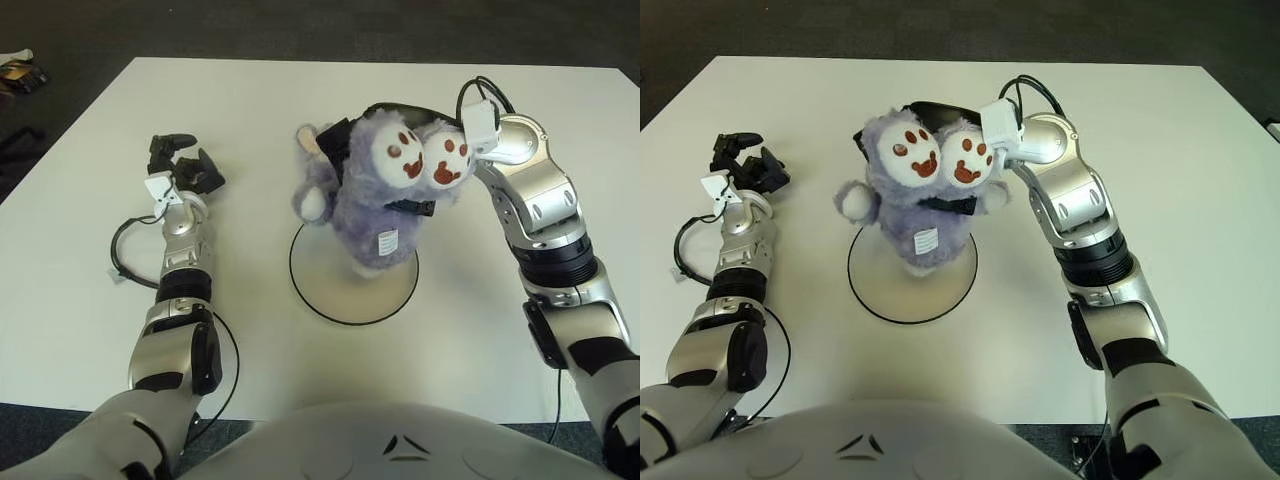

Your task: Put the doll into the plate.

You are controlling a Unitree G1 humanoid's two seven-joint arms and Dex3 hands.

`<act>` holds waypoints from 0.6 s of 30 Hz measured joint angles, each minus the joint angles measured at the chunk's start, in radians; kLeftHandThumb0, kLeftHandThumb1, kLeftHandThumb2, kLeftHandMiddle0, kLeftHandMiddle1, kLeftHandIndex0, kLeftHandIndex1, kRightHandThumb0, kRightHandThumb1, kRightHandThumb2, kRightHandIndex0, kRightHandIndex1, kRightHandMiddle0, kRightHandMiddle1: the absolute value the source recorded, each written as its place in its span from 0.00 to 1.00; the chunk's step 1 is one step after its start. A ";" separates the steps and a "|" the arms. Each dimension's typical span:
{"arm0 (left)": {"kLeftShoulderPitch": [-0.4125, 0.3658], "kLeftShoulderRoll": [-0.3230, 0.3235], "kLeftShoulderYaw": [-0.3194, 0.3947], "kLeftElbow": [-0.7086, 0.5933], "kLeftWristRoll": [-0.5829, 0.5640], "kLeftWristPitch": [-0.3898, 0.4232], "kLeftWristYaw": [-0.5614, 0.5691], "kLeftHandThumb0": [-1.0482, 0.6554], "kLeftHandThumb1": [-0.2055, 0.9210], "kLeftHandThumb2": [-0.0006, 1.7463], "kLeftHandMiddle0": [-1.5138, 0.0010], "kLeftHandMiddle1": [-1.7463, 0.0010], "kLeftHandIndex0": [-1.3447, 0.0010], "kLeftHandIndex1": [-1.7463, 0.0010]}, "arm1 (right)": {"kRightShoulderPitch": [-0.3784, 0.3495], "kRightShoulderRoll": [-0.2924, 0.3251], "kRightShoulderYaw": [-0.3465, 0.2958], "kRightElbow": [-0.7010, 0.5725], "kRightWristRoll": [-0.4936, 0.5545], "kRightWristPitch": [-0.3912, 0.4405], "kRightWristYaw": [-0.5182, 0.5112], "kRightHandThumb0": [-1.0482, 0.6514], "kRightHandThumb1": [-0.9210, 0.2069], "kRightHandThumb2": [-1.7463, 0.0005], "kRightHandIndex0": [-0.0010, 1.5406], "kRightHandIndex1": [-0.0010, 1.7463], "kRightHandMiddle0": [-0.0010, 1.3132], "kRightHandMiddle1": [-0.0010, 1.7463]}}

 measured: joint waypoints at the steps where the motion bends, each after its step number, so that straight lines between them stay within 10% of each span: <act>1: 0.001 -0.002 -0.001 -0.004 0.000 0.002 0.000 0.61 0.36 0.83 0.53 0.00 0.64 0.03 | -0.002 -0.002 0.004 0.000 -0.003 0.010 0.000 0.43 0.32 0.47 0.11 0.60 0.40 0.93; 18: 0.026 -0.009 -0.010 -0.074 0.009 0.066 0.014 0.61 0.35 0.83 0.52 0.00 0.62 0.05 | -0.015 -0.005 0.012 0.000 -0.008 0.038 0.000 0.38 0.28 0.51 0.08 0.56 0.37 0.92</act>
